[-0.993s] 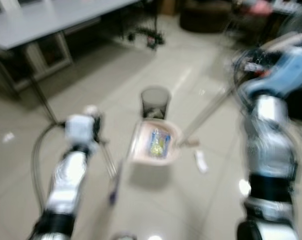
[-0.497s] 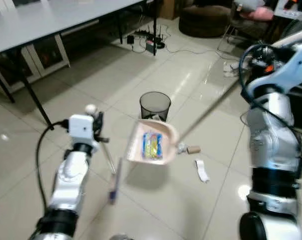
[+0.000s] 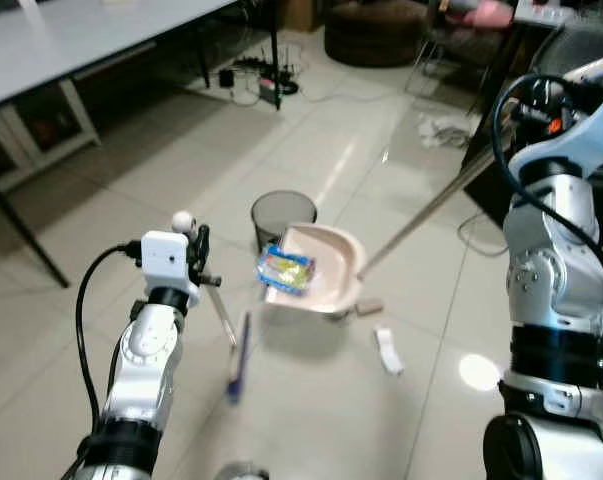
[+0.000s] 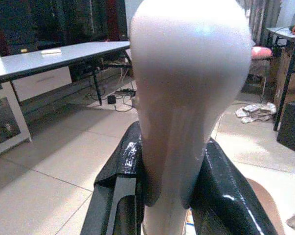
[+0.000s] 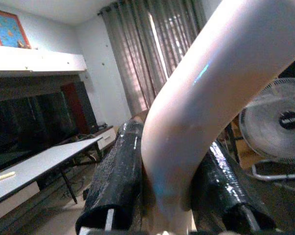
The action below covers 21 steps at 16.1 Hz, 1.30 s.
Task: Sweep floor
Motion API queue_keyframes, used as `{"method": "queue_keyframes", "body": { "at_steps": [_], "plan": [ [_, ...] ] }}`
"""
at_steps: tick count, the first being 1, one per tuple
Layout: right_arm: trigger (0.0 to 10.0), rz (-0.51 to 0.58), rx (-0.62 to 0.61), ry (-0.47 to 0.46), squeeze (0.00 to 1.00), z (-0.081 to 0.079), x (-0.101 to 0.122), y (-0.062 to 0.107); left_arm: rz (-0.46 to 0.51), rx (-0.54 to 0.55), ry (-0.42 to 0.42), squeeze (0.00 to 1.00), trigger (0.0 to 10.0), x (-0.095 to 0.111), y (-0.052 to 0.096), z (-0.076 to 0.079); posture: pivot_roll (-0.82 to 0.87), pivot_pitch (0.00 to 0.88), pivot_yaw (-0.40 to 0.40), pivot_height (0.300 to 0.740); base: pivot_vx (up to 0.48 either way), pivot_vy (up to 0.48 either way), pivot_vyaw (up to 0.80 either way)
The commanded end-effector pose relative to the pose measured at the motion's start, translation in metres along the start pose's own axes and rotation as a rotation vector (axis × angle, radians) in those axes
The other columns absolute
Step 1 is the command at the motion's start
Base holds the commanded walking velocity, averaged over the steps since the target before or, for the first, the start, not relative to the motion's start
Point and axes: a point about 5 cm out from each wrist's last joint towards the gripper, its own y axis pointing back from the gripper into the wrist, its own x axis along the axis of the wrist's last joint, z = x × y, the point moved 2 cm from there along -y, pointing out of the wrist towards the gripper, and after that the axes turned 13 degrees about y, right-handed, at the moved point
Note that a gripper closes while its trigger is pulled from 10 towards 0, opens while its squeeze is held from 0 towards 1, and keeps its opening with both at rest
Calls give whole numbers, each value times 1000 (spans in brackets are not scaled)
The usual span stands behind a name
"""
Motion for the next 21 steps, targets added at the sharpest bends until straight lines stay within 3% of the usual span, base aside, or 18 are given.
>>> {"method": "queue_keyframes", "body": {
  "at_steps": [1,17,21],
  "plan": [
    [10000,50,22,-70,0,-9,12,-2,37,11,-34,0,10000,9,1,-6,9,0,27,740,439,0,0],
    [10000,22,-10,-108,0,0,2,6,-7,27,-39,0,10000,-2,17,-15,24,0,38,740,437,0,0],
    [10000,18,7,-32,0,-3,2,6,-10,13,-36,0,10000,-3,17,-11,23,0,41,740,436,0,200]
  ]
}}
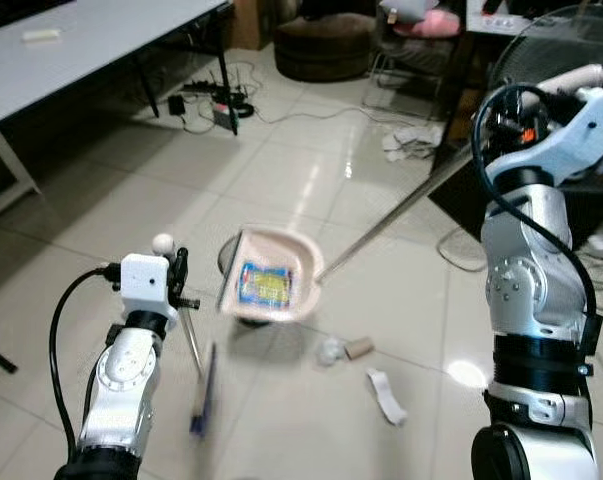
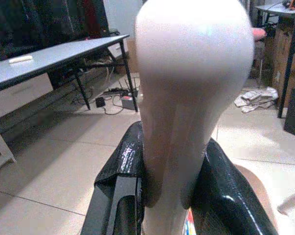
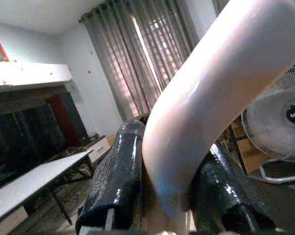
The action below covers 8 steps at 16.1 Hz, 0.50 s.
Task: Sweep floor
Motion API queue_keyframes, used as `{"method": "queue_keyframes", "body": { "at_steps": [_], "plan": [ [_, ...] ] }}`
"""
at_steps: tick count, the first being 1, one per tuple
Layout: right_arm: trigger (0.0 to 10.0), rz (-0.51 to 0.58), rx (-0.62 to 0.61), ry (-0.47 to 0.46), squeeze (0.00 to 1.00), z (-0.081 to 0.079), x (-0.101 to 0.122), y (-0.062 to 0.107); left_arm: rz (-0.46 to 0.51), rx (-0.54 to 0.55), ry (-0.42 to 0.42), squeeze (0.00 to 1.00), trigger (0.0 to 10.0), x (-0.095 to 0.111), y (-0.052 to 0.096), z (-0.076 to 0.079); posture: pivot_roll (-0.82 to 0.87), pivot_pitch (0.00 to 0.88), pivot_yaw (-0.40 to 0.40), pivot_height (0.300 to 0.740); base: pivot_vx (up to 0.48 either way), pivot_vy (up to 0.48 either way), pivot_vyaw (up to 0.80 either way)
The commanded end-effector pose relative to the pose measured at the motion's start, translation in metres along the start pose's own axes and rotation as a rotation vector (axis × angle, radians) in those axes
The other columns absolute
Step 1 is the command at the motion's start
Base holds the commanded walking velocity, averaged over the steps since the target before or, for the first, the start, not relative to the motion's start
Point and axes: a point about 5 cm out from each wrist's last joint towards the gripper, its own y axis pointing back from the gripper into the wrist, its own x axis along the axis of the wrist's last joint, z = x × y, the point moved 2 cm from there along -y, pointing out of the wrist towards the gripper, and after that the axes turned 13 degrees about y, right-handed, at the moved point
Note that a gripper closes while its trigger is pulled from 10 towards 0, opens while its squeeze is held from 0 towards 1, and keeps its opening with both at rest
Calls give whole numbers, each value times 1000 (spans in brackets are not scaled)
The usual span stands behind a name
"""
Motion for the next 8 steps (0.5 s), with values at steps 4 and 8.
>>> {"method": "queue_keyframes", "body": {
  "at_steps": [4,8],
  "plan": [
    [10000,34,-56,-57,0,9,9,-1,47,-27,-1,0,10000,11,-3,8,26,0,40,740,437,0,400],
    [10000,36,-80,-68,0,15,9,-3,45,-28,-3,0,10000,12,-6,9,31,0,50,740,437,0,0]
  ]
}}
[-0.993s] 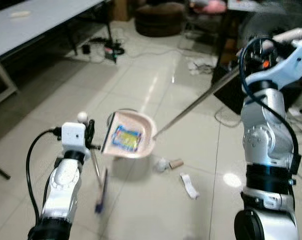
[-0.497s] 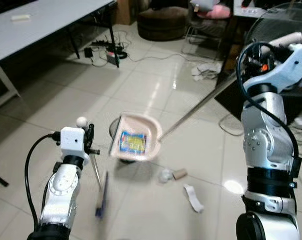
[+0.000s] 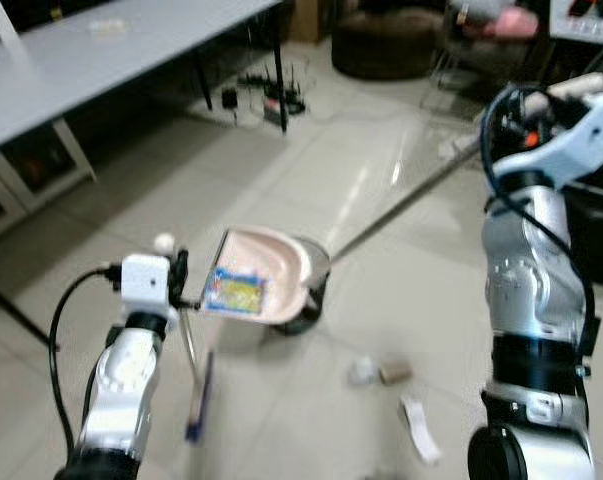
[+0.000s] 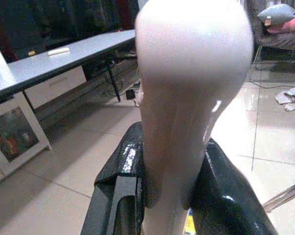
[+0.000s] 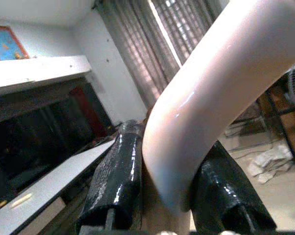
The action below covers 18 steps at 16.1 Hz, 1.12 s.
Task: Sweep floor
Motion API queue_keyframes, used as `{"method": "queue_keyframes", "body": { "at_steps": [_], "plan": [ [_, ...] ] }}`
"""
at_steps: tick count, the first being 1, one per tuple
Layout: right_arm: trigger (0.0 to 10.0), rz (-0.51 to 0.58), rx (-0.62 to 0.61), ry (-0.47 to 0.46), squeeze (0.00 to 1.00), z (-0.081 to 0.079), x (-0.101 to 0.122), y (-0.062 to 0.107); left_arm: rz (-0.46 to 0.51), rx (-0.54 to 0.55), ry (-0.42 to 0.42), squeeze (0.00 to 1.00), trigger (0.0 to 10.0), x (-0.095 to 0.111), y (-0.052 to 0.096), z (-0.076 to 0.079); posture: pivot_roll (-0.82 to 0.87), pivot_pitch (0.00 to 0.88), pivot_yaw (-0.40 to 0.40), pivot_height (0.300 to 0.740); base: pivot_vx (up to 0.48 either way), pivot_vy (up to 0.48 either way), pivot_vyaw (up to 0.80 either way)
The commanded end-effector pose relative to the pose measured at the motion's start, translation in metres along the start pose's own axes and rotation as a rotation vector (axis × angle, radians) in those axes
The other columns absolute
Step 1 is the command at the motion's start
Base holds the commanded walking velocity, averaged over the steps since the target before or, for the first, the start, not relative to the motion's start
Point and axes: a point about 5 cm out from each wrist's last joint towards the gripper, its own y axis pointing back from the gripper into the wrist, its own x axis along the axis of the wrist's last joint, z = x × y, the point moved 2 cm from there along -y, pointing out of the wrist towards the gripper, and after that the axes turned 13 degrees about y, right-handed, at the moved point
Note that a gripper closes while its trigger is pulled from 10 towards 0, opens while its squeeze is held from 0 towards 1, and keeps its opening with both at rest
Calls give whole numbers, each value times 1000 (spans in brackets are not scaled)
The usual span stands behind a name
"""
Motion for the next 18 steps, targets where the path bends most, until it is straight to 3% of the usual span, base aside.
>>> {"method": "queue_keyframes", "body": {
  "at_steps": [1,5,8,18],
  "plan": [
    [10000,61,-24,-4,0,4,14,-3,60,-24,-6,0,10000,15,-7,5,31,0,51,740,435,0,0],
    [10000,63,-21,-11,0,4,15,-3,66,-24,-1,0,10000,18,-11,7,33,2,47,740,438,0,0],
    [10000,75,-17,-29,0,4,18,-5,65,-27,4,0,10000,17,-11,10,31,8,46,740,435,0,-692],
    [10000,62,0,-5,0,3,15,-9,62,-26,0,0,10000,18,-10,8,30,23,49,740,437,0,0]
  ]
}}
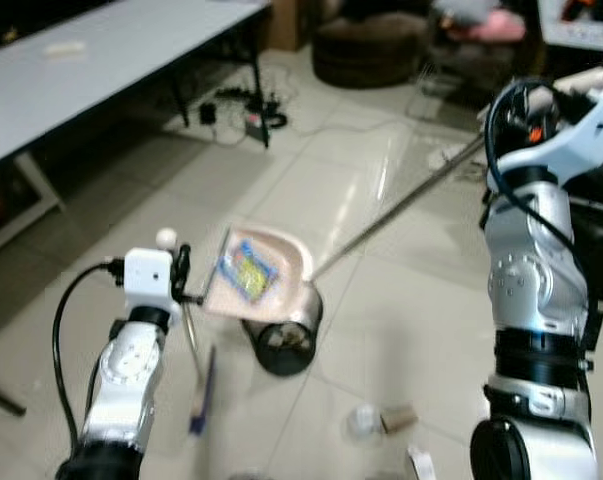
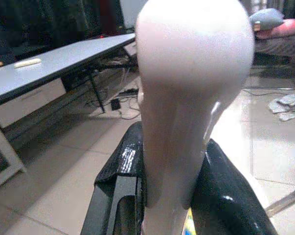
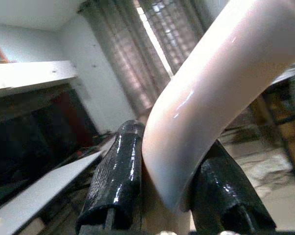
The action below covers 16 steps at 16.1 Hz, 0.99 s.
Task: Sweep floor
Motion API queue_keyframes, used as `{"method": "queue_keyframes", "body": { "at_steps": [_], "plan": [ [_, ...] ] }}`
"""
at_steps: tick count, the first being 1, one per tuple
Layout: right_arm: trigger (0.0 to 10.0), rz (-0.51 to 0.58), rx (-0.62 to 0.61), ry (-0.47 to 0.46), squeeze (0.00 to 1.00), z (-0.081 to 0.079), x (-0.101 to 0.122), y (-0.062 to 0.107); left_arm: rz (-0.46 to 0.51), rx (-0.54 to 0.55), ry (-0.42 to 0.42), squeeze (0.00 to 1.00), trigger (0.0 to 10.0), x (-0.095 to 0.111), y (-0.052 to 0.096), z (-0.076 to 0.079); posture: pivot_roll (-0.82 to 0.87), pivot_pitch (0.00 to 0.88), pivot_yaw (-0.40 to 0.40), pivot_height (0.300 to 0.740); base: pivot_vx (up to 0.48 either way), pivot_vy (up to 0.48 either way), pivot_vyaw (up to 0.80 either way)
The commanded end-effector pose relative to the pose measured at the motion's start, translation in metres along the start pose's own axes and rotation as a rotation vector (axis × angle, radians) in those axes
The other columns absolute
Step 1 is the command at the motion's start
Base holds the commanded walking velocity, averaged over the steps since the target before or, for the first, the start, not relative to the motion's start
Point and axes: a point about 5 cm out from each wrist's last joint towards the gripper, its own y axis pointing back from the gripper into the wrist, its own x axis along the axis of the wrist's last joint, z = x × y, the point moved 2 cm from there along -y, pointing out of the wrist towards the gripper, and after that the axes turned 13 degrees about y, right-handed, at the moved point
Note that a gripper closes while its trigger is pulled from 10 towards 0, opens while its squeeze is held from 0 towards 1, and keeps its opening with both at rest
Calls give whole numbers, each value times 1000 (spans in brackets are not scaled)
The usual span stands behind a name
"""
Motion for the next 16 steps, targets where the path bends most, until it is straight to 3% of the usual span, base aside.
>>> {"method": "queue_keyframes", "body": {
  "at_steps": [1,6,9,16],
  "plan": [
    [10000,57,-1,-14,0,-2,14,-4,55,-19,-12,0,10000,14,-4,1,29,23,49,740,435,0,0],
    [10000,47,14,-7,0,-2,9,-5,42,-23,-9,0,10000,11,-2,1,31,16,48,740,419,0,0],
    [10000,58,8,13,0,-2,9,-7,-12,-60,-1,0,10000,4,-1,9,31,13,54,740,0,0,0],
    [10000,110,109,115,0,-18,9,-8,-34,-69,-29,0,10000,0,0,8,32,0,61,740,0,0,0]
  ]
}}
